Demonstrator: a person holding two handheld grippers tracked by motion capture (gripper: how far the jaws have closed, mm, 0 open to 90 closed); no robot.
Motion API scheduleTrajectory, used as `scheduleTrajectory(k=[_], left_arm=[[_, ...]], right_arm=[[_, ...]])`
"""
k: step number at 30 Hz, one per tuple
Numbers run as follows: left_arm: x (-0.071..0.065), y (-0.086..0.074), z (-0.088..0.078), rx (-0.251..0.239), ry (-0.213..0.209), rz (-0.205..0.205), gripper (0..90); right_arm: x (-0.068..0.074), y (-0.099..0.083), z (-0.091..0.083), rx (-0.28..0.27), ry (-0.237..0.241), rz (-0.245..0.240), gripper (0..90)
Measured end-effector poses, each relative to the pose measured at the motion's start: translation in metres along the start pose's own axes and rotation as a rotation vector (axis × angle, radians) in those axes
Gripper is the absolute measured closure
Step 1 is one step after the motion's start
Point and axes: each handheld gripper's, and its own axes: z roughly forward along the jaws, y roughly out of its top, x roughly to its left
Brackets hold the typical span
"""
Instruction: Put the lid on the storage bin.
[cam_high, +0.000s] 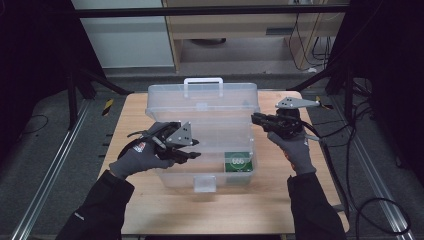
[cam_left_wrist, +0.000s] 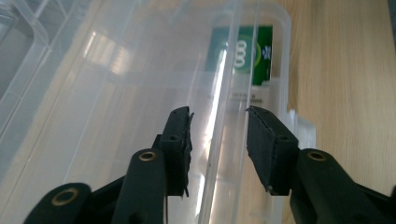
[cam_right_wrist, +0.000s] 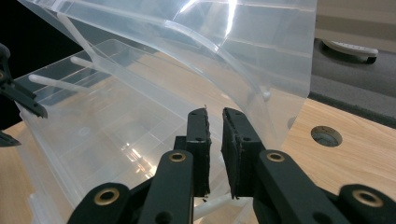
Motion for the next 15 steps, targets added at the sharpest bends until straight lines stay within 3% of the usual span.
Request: scheduleTrajectory(k=[8,15], left_arm=[[-0.001,-0.009,0.003,-0.126,-0.012,-0.116,55.4],[-0.007,-0.012,0.005,-0.221,-0.038,-0.157,51.5]], right_arm=[[0.001,-0.001,0.000,0.000,0.007,-0.001,76.6],[0.002,-0.002,-0.001,-0.003,0.010,0.001,76.8]])
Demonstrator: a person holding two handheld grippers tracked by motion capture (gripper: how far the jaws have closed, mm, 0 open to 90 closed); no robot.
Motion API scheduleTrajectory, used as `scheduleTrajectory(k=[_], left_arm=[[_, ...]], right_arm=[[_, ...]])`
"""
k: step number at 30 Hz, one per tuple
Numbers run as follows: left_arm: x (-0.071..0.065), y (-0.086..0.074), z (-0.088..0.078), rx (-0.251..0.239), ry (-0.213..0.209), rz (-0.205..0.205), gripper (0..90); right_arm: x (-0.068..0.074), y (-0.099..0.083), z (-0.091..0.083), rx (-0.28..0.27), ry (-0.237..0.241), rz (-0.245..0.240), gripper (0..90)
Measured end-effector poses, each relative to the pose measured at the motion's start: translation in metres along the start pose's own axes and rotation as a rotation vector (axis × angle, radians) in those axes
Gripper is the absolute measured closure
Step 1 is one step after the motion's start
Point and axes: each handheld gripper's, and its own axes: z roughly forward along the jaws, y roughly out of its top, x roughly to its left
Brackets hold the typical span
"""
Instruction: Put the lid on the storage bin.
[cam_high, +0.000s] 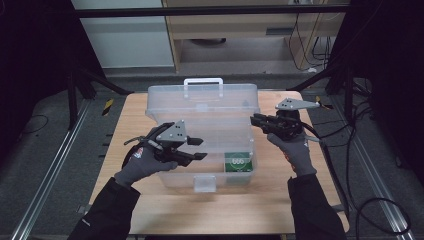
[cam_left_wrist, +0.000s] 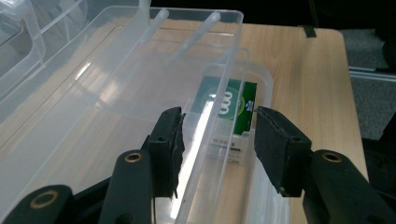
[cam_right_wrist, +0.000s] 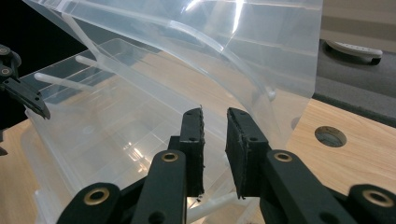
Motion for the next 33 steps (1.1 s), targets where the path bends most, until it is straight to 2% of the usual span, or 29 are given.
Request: scheduleTrajectory(k=[4,8,12,15,20,21,24,26,28,33], left_arm=[[-0.003,-0.005,-0.002,-0.058,0.015,-0.035,51.5],[-0.007,-0.011,-0.006,-0.103,0.065,-0.057,51.8],[-0.009,-0.021,-0.013,-0.151,0.104,-0.118,53.4],[-0.009,-0.030,-0.020,-0.173,0.146,-0.157,54.2],[-0.010,-0.044,-0.037,-0.206,0.226,-0.213,55.9],[-0.011,-0.046,-0.041,-0.209,0.257,-0.214,55.9],[-0.013,-0.053,-0.051,-0.244,0.303,-0.261,56.4],[-0.013,-0.057,-0.056,-0.240,0.343,-0.276,57.4],[-0.011,-0.062,-0.060,-0.251,0.347,-0.301,58.3],[-0.010,-0.070,-0.065,-0.245,0.395,-0.304,61.0]], right_arm=[[0.001,-0.001,-0.001,-0.006,-0.012,-0.001,78.6],[0.001,-0.001,-0.002,-0.002,0.003,0.009,80.8],[0.002,-0.002,-0.004,-0.002,0.005,0.023,85.7],[0.001,-0.004,-0.005,0.005,0.008,0.032,89.9],[0.002,-0.007,-0.007,0.014,0.019,0.040,90.0],[0.002,-0.008,-0.007,0.017,0.023,0.039,90.0],[0.004,-0.011,-0.009,0.022,0.029,0.039,90.0],[0.005,-0.014,-0.009,0.025,0.031,0.036,90.0],[0.007,-0.016,-0.010,0.030,0.028,0.032,90.0],[0.009,-0.022,-0.012,0.035,0.030,0.028,90.0]])
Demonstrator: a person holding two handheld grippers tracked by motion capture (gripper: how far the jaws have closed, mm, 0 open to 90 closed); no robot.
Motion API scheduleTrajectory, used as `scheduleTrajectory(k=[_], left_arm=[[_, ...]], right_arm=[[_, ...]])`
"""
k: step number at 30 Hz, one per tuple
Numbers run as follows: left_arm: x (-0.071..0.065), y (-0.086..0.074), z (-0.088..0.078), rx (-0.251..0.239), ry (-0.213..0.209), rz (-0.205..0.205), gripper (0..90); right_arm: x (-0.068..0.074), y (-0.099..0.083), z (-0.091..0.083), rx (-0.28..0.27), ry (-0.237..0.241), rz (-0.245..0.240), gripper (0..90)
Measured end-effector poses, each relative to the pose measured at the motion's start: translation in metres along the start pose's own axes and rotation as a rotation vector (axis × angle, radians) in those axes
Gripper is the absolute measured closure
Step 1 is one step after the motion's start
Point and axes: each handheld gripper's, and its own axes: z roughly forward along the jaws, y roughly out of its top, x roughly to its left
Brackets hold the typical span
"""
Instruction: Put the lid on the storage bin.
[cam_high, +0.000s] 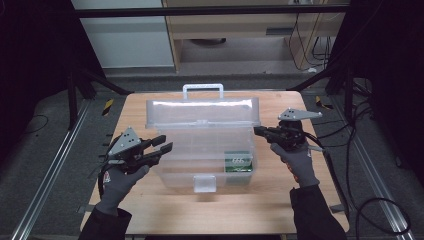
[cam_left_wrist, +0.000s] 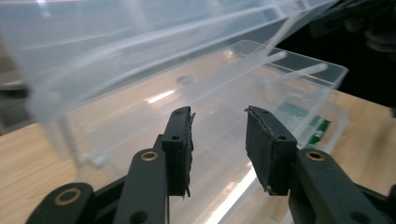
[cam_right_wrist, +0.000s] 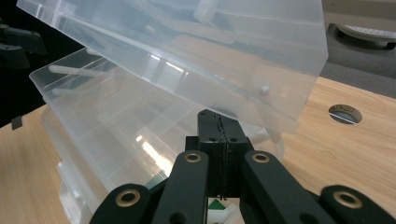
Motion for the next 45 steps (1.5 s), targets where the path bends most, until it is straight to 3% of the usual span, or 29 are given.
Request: scheduleTrajectory(k=[4,15,20,30,34,45], left_arm=[[0.005,-0.005,-0.004,0.014,0.052,-0.008,63.6],[0.018,-0.021,-0.017,0.043,0.116,-0.076,65.3],[0.019,-0.024,-0.019,0.047,0.136,-0.075,68.4],[0.023,-0.038,-0.017,0.091,0.155,-0.107,80.7],[0.025,-0.045,-0.016,0.100,0.163,-0.124,81.9],[0.031,-0.060,-0.010,0.172,0.173,-0.122,80.4]], right_arm=[[0.003,-0.006,-0.001,0.011,-0.002,-0.007,90.0],[0.007,-0.019,-0.003,0.020,0.008,-0.012,90.0],[0.009,-0.023,-0.003,0.030,0.001,-0.014,90.0],[0.006,-0.040,-0.006,0.058,-0.011,-0.002,90.0],[0.006,-0.045,-0.006,0.081,-0.027,-0.021,89.9],[0.010,-0.060,0.000,0.145,-0.058,-0.040,88.8]])
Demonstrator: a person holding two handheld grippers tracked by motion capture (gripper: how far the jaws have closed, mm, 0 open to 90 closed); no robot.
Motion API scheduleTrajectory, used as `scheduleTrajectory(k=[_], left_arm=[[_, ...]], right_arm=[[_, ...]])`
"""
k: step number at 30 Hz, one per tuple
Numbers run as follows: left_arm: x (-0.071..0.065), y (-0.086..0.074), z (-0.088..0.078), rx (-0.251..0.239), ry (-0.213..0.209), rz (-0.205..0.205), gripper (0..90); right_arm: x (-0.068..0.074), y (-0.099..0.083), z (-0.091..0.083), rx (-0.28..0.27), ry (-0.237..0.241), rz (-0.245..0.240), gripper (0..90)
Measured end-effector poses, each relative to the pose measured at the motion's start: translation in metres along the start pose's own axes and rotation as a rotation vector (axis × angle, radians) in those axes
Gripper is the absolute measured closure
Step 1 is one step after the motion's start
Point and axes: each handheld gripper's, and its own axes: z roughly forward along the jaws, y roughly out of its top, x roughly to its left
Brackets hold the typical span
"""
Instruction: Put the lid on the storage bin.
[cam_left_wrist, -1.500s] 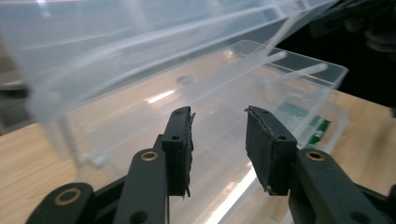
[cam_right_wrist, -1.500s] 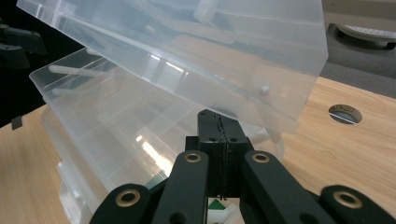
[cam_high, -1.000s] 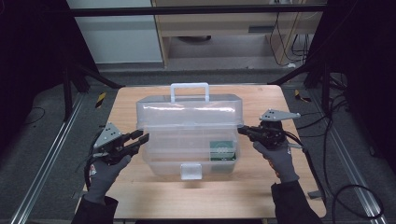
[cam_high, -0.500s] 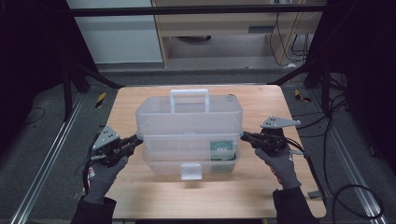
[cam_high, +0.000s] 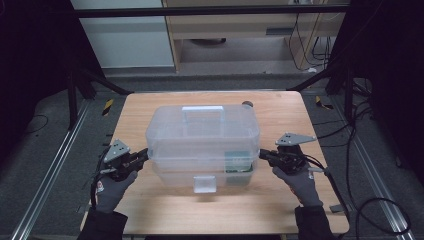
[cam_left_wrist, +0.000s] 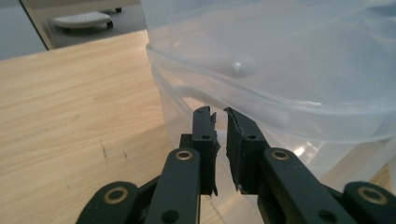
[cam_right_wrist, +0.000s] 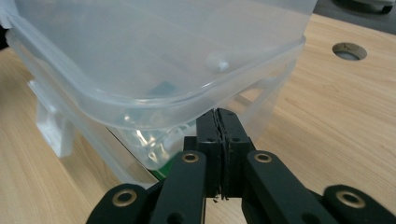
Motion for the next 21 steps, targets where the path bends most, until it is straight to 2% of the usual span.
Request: scheduleTrajectory(k=[3,6,7,9,11,13,17,21], left_arm=[[0.005,-0.004,0.002,0.025,0.035,0.005,79.2],[0.012,-0.009,0.005,0.034,0.056,-0.013,76.8],[0.014,-0.011,0.005,0.045,0.072,-0.006,76.1],[0.017,-0.015,0.008,0.050,0.085,-0.018,72.9],[0.021,-0.018,0.011,0.060,0.114,-0.014,66.4],[0.025,-0.023,0.013,0.078,0.145,-0.007,59.9],[0.034,-0.030,0.017,0.098,0.179,-0.029,52.0],[0.039,-0.036,0.020,0.115,0.204,-0.037,47.1]], right_arm=[[-0.003,-0.004,0.003,0.022,-0.008,0.009,88.6],[-0.008,-0.010,0.008,0.041,-0.010,0.028,88.1],[-0.009,-0.012,0.009,0.048,-0.024,0.026,87.2],[-0.013,-0.015,0.010,0.051,-0.045,0.036,84.2],[-0.018,-0.018,0.010,0.032,-0.083,0.043,78.3],[-0.024,-0.022,0.010,0.016,-0.119,0.062,67.7],[-0.038,-0.030,0.009,-0.010,-0.222,0.105,51.0],[-0.051,-0.039,0.009,-0.021,-0.299,0.132,38.5]])
